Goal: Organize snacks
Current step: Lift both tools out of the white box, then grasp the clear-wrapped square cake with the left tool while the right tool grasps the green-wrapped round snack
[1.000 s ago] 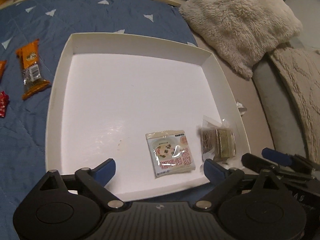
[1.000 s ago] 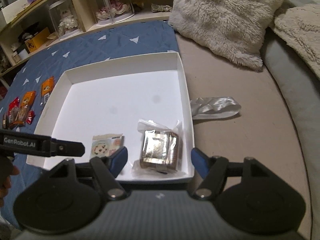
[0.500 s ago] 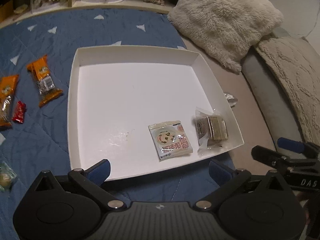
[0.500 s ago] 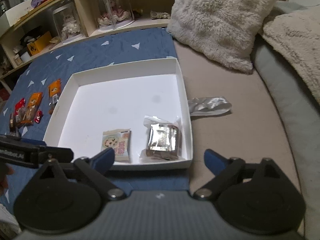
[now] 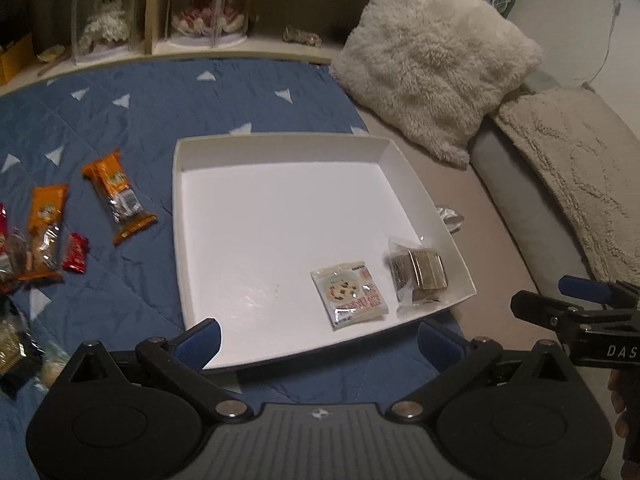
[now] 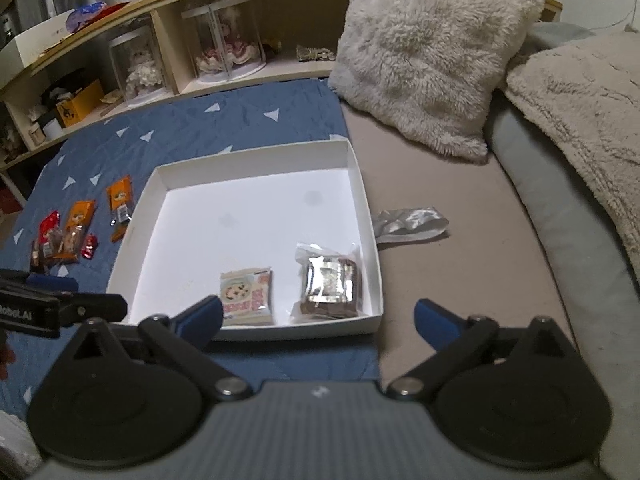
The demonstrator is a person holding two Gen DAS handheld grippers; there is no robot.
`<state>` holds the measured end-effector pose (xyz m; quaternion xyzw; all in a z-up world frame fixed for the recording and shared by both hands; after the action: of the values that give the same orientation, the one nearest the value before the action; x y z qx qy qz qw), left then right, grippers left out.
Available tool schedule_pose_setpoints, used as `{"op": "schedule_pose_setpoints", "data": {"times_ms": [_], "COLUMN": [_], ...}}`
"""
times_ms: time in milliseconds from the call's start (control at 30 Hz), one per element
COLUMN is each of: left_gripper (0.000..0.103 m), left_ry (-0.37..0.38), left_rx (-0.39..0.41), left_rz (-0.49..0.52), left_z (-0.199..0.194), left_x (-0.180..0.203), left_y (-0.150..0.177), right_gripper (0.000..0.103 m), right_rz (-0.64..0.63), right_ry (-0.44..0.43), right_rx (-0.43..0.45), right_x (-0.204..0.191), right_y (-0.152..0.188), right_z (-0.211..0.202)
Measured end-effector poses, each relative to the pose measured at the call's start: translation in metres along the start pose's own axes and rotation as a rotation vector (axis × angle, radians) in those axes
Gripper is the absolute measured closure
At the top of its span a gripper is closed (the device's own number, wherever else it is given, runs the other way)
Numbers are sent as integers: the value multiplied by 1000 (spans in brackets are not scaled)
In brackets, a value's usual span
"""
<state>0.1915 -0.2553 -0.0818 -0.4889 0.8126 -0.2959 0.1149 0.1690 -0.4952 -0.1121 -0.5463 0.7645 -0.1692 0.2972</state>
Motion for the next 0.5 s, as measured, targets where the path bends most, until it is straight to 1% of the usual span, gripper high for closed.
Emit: {"op": "schedule_pose_setpoints", "data": {"times_ms": [200,333,500], "left_gripper": [0,0,0], "left_ry": [-34,-66,-118], "left_rx": [26,27,38], "left_rz": [-8,-31,-62], "left_z": [-21,-33,-52], "left_x": [-33,-66,-115], "left_y": [6,14,23], "right_gripper": [1,1,1], "right_rz": [-28,-30,-27], "right_ry": [-20,-43,-95], "right_rx": [9,8,-1], "right_x": [-27,-50,-90], "right_y": [-2,-1,1], "right_z": [-7,-2,6]}}
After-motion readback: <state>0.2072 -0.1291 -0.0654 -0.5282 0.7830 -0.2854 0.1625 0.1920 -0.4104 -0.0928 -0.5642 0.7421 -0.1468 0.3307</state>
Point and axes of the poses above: each gripper's, at about its wrist camera, not at the fingertips, and z roughly the way its jaws point, x to its right, y to its underside, the point moved 10 cm from there along z, roughly the way its jaws point, and after that the axes turned 15 degrees about z, right-handed, at the moved point
